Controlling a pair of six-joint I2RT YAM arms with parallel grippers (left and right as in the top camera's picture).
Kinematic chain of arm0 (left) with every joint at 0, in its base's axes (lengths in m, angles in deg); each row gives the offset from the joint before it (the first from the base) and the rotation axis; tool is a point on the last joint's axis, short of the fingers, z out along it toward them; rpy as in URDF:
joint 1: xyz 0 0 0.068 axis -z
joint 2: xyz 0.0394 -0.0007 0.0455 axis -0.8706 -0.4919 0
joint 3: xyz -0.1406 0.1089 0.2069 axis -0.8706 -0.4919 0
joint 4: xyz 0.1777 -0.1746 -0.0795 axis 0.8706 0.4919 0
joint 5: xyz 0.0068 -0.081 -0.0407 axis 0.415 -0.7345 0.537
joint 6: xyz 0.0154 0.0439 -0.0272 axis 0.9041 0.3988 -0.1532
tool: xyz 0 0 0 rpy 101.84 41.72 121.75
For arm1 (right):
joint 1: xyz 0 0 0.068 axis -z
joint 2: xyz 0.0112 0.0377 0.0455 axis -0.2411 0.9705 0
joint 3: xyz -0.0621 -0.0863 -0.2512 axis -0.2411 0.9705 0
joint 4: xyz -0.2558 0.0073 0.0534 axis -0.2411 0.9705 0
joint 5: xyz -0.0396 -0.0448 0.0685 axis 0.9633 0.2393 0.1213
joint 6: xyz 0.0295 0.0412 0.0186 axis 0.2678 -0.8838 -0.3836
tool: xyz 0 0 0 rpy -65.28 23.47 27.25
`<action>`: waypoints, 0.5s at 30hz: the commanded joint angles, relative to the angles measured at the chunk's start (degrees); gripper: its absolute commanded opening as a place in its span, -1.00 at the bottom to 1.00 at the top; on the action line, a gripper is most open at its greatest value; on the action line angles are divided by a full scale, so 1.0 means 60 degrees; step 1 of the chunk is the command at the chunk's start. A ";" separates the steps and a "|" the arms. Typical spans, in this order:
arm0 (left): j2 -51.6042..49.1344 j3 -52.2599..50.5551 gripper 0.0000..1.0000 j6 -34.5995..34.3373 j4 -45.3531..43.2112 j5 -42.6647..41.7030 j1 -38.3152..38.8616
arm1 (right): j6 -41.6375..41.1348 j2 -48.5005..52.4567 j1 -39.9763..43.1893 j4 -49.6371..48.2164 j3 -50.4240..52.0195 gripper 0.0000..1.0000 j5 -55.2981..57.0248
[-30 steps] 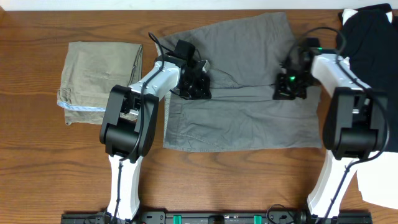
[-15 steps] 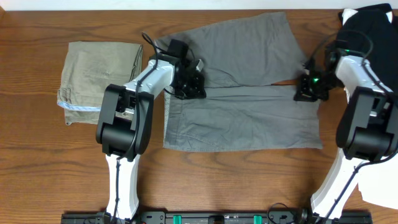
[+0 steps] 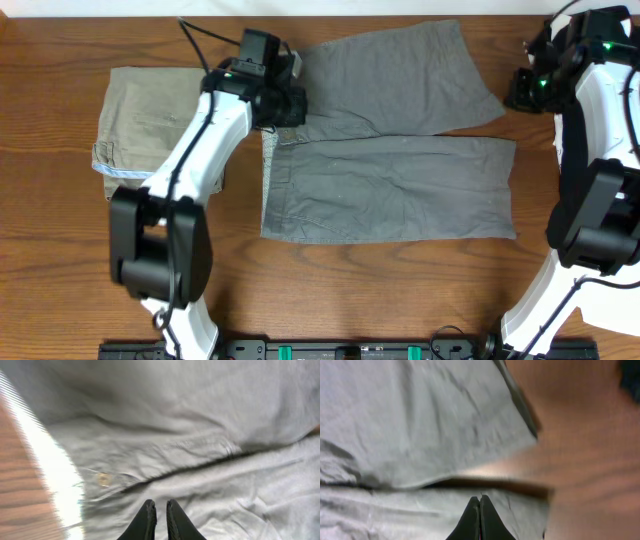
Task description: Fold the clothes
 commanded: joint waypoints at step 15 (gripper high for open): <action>-0.0299 -0.0044 -0.77 0.0102 0.0499 0.2397 -0.0051 | -0.0069 0.1461 -0.0444 -0.3319 0.1417 -0.98 0.0568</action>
